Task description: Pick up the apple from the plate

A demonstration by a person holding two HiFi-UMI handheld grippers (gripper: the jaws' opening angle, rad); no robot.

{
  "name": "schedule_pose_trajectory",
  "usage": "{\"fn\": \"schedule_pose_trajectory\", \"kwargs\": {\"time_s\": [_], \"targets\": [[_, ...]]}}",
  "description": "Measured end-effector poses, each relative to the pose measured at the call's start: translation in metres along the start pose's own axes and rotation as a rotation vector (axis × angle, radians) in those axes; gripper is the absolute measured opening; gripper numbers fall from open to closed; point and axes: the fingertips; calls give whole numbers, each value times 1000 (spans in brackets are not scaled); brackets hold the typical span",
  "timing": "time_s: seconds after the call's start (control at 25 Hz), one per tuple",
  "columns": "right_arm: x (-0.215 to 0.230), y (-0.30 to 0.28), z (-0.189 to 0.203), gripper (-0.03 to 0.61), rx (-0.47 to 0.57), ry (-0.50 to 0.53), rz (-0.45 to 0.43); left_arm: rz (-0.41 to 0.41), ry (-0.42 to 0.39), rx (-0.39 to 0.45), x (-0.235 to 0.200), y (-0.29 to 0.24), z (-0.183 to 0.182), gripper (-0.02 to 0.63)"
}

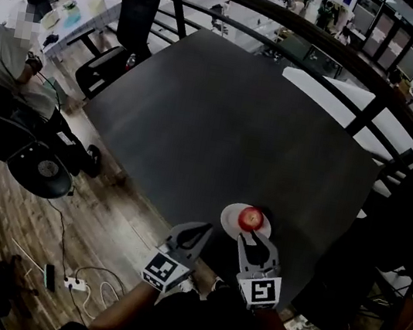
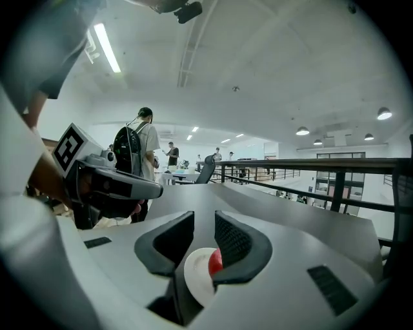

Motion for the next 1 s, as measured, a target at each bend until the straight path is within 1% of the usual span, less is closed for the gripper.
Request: {"fn": "schedule_pose_trajectory", "kwargs": {"time_s": [0.16,0.2,0.24,0.32,0.48,0.6,0.72,0.88,1.0], "targets": [[11,-3,14,162,-60,-1,18,12,8,12,0,-10,-5,23],[13,-4,19,191,-76,-5,19,12,8,12,0,-12,-6,23],[14,-5,22,220,-88,-6,15,11,8,11,-1,-14,-6,23],[13,-8,28,252,-114,-3,-4,9,10,6,-3,-17,-5,23],[22,-16,47,275,-181,8,-25,15,17,2,-3,-27,1,23],[24,-28,61,315,-201,-10,-21,6,18,-14,-8,-27,7,23],[26,-35,74,339,-229,-22,-39,-1,18,-35,-8,-27,13,23],[37,-45,97,367,-272,-23,-42,-3,23,-53,-6,-29,20,23],[41,-57,109,391,-287,-53,-42,-20,32,-58,-12,-27,25,23]]}}
Point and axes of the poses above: the fingertips, and each gripper's own axes: y backward along the fingers, x to its right, z out of its underside, and after that the axes turned 5 degrees about z, right-handed
